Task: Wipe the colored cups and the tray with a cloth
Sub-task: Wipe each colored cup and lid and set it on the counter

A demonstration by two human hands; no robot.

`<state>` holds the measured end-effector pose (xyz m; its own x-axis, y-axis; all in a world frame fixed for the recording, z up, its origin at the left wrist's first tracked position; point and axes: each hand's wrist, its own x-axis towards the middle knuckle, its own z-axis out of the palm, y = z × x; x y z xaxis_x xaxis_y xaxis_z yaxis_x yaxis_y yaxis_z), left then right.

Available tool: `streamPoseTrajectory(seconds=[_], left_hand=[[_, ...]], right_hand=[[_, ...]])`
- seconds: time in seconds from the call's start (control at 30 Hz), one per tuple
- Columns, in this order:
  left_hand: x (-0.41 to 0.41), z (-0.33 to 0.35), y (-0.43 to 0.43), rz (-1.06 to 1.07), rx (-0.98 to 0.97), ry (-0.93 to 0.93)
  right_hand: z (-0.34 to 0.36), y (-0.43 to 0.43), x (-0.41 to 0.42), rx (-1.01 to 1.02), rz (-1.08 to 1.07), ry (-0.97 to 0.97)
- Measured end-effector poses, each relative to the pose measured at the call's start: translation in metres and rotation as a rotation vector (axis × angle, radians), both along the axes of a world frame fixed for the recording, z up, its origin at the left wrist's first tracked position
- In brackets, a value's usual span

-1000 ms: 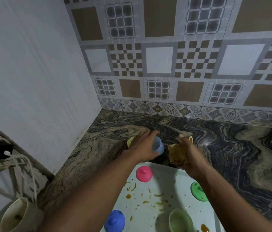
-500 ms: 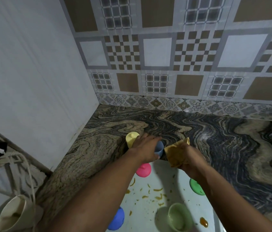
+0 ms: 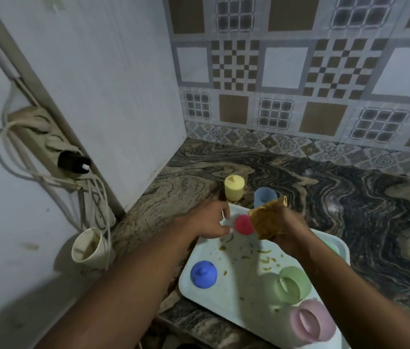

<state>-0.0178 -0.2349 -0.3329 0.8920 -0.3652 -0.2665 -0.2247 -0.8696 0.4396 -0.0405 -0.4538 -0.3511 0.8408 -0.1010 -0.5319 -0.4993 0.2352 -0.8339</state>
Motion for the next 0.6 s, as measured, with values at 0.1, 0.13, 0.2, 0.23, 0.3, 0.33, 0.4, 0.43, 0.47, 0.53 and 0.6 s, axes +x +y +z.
streamPoseTrajectory(seconds=[0.1,0.13,0.2,0.23,0.3,0.33,0.4,0.43,0.47,0.53,0.6], left_hand=[[-0.026,-0.006,0.018,0.020,0.055,0.106],[-0.034,-0.008,0.022,0.020,0.083,0.113],[-0.049,-0.012,0.030,0.008,0.144,0.117],[-0.056,-0.016,0.034,-0.002,0.172,0.125],[-0.065,-0.022,0.037,-0.024,0.225,0.122],[-0.069,-0.025,0.039,-0.023,0.245,0.111],[-0.075,-0.031,0.040,-0.004,0.266,0.086],[-0.078,-0.033,0.041,0.006,0.276,0.074],[-0.080,-0.034,0.040,0.009,0.289,0.059],[-0.083,-0.038,0.041,0.011,0.310,0.028],[-0.084,-0.042,0.040,0.008,0.314,0.014]], right_hand=[[-0.007,0.018,-0.008,-0.025,0.021,-0.041],[-0.005,0.024,-0.012,-0.029,0.043,-0.049],[-0.007,0.033,-0.021,-0.043,0.107,-0.036],[-0.010,0.037,-0.025,-0.046,0.122,-0.035],[-0.013,0.043,-0.031,-0.059,0.156,-0.033],[-0.013,0.046,-0.034,-0.059,0.167,-0.028],[-0.016,0.052,-0.039,-0.082,0.180,-0.028],[-0.016,0.054,-0.042,-0.086,0.184,-0.024],[-0.018,0.056,-0.044,-0.090,0.192,-0.022],[-0.022,0.059,-0.049,-0.100,0.197,-0.021],[-0.026,0.060,-0.053,-0.099,0.192,-0.003]])
